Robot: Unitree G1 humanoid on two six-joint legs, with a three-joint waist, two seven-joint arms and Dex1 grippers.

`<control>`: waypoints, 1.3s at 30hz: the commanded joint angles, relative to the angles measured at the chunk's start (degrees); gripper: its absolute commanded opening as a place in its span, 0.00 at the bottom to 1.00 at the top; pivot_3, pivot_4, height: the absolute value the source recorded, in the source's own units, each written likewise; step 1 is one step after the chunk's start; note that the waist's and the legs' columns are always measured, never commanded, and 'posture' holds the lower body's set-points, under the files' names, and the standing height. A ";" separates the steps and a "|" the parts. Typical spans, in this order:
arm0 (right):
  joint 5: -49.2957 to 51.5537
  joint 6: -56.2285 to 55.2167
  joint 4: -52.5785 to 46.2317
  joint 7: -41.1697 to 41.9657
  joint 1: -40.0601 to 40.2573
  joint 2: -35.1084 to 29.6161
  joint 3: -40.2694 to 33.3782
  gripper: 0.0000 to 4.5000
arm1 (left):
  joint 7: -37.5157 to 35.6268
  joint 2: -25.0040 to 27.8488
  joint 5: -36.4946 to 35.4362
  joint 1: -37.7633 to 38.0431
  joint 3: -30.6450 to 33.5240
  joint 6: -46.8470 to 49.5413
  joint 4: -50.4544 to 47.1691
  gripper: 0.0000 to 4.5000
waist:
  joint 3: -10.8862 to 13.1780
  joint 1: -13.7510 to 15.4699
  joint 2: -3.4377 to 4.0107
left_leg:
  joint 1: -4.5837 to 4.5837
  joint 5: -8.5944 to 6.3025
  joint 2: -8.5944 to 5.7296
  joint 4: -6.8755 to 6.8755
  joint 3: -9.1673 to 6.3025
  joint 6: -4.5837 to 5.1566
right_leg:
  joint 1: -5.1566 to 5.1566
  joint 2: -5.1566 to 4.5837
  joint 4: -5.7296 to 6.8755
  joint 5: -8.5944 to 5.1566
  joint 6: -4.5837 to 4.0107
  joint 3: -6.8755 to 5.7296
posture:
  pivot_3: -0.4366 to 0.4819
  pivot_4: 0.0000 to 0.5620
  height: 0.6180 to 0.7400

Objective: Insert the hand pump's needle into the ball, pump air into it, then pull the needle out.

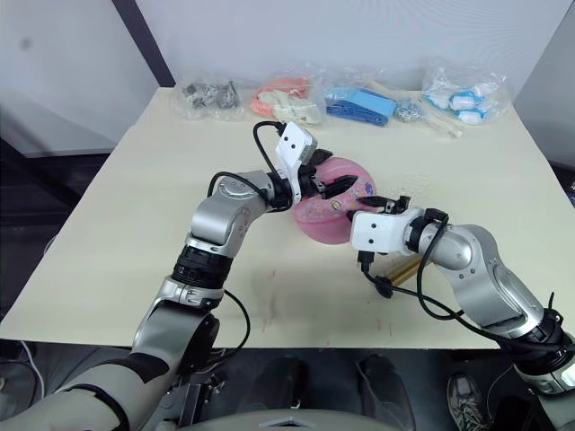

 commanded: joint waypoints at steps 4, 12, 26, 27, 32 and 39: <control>-1.16 -4.09 -1.21 0.41 0.76 0.05 -2.28 0.01 | 1.72 -0.53 2.36 2.88 -3.15 3.03 4.63 1.00 | -0.04 -0.06 0.02 | 0.00 0.00 0.00 0.00 0.00 0.00 | 0.00 0.00 0.01 0.00 0.00 0.00 | 0.48 0.27 0.97; 2.79 -4.17 -2.69 -0.87 5.11 2.52 -7.84 0.01 | 4.95 -0.53 7.27 5.62 -6.32 -2.32 7.33 1.00 | -0.28 0.78 -0.02 | 0.00 0.00 0.00 0.00 -0.01 0.00 | 0.04 -0.02 -0.08 0.00 0.00 -0.01 | 0.48 0.27 0.97; 9.31 -4.07 -6.23 -3.12 13.32 7.85 -14.63 0.01 | 10.08 -1.61 10.61 8.49 -7.95 -8.95 14.06 1.00 | -0.94 1.81 0.26 | 0.14 -0.05 -0.13 -0.03 -0.37 0.07 | 0.62 -0.08 -0.65 0.01 0.02 -0.41 | 0.48 0.27 0.97; 9.87 -4.32 -6.62 -3.54 14.12 8.30 -15.16 0.01 | 10.12 -1.60 10.74 8.69 -8.19 -9.37 14.61 1.00 | -0.98 1.90 0.27 | 0.14 -0.06 -0.14 -0.03 -0.38 0.08 | 0.62 -0.09 -0.65 0.01 0.02 -0.41 | 0.48 0.27 0.97; 11.46 -5.38 -7.85 -4.42 17.37 9.31 -16.83 0.01 | 10.49 -1.77 10.71 9.09 -8.45 -10.36 16.82 1.00 | -1.17 2.56 0.36 | 0.16 -0.08 -0.26 -0.03 -0.51 0.13 | 0.75 -0.19 -0.71 -0.06 0.12 -0.51 | 0.48 0.27 0.97; 13.43 -8.35 -8.57 -5.24 20.98 9.42 -19.17 0.01 | 10.77 -1.50 10.95 9.31 -8.55 -12.16 20.37 1.00 | -1.48 2.88 0.44 | 0.29 -0.13 -0.72 -0.08 -0.78 0.22 | 0.97 -0.63 -0.72 -0.26 0.40 -0.75 | 0.48 0.27 0.97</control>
